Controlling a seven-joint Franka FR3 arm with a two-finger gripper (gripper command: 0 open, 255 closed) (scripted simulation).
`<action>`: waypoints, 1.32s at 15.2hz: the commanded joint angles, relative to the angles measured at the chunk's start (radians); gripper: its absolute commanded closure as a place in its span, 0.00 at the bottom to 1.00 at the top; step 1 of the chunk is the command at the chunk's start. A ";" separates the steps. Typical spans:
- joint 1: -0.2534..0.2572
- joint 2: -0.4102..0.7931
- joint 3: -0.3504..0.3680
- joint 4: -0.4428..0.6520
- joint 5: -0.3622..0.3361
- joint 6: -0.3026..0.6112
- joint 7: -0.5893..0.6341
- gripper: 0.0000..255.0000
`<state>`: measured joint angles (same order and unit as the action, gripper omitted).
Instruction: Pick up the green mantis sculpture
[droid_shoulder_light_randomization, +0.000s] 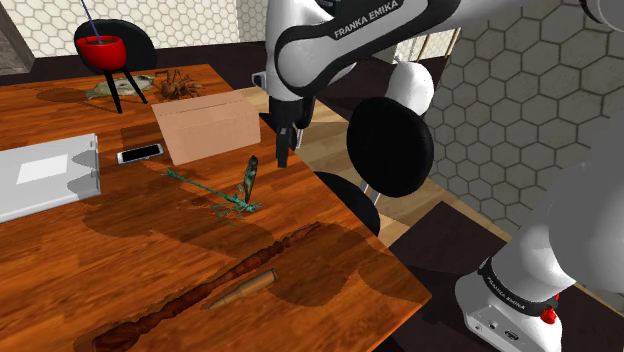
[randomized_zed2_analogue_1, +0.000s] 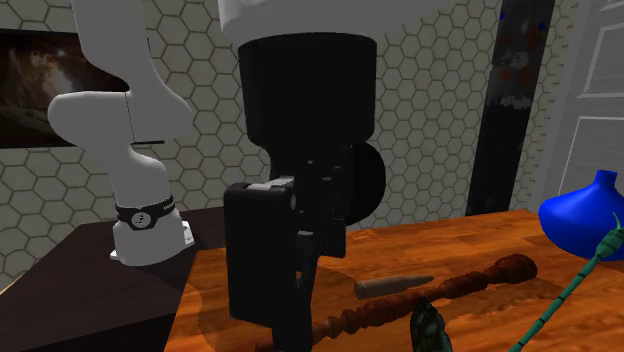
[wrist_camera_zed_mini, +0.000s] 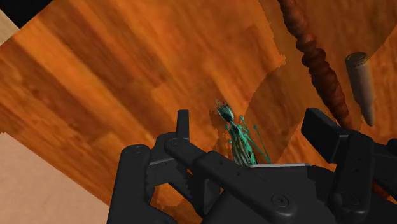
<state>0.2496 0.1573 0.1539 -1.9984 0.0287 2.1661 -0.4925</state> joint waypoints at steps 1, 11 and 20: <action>0.012 0.062 0.013 0.049 -0.004 0.017 -0.029 0.00; 0.096 0.367 0.077 0.345 -0.052 0.044 -0.138 0.00; 0.115 0.463 0.077 0.370 -0.070 0.116 -0.152 0.00</action>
<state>0.3649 0.6105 0.2328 -1.6257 -0.0395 2.2699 -0.6437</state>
